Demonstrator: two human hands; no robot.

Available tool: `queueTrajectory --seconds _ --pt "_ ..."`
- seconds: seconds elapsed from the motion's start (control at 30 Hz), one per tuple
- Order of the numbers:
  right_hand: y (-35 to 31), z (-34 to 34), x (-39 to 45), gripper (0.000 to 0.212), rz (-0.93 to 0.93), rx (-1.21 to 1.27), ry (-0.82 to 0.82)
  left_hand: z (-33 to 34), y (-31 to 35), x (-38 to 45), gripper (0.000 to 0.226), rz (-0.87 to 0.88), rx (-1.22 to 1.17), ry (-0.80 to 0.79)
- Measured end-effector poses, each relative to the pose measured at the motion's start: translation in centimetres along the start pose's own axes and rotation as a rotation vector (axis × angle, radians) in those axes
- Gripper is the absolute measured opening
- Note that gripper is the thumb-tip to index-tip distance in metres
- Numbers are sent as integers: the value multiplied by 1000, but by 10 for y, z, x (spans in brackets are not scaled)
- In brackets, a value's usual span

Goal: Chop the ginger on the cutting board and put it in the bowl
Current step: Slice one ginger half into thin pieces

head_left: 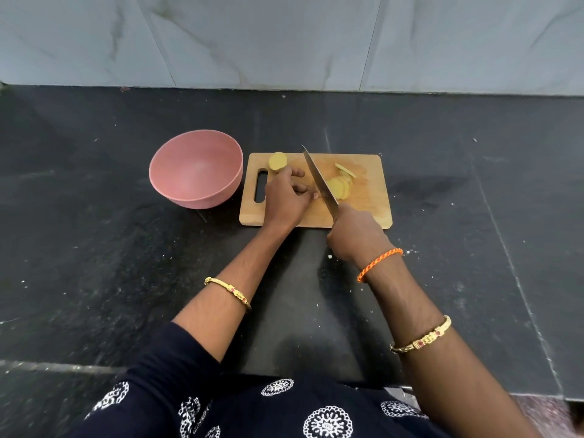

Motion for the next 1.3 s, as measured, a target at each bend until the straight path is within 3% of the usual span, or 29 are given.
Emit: queueTrajectory --seconds 0.23,0.5,0.7,0.83,0.93,1.2,1.3 --pt "19 9 -20 21 63 -35 -58 -1 1 0 31 -5 -8 9" --pt "50 -18 -62 17 47 70 -166 3 1 6 28 11 47 -115" --pt "51 -51 -55 20 29 190 -59 10 5 9 30 65 115 -252" --pt "70 -44 -23 19 106 244 30 12 11 11 40 113 179 -325" --pt "81 -36 -7 23 147 273 68 16 16 13 33 175 248 -394" --pt "92 -22 7 25 195 366 92 21 20 6 35 237 221 -348" --pt "95 -23 9 26 209 398 111 24 25 4 46 243 206 -354"
Point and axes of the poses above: each hand's wrist, its own x-axis towards the middle knuckle, its own z-axis out of the palm, y = z × x, the point moved 7 cm from there along x, towards the middle knuckle, and after that the axes turned 15 degrees about y, right-handed, at the moved point
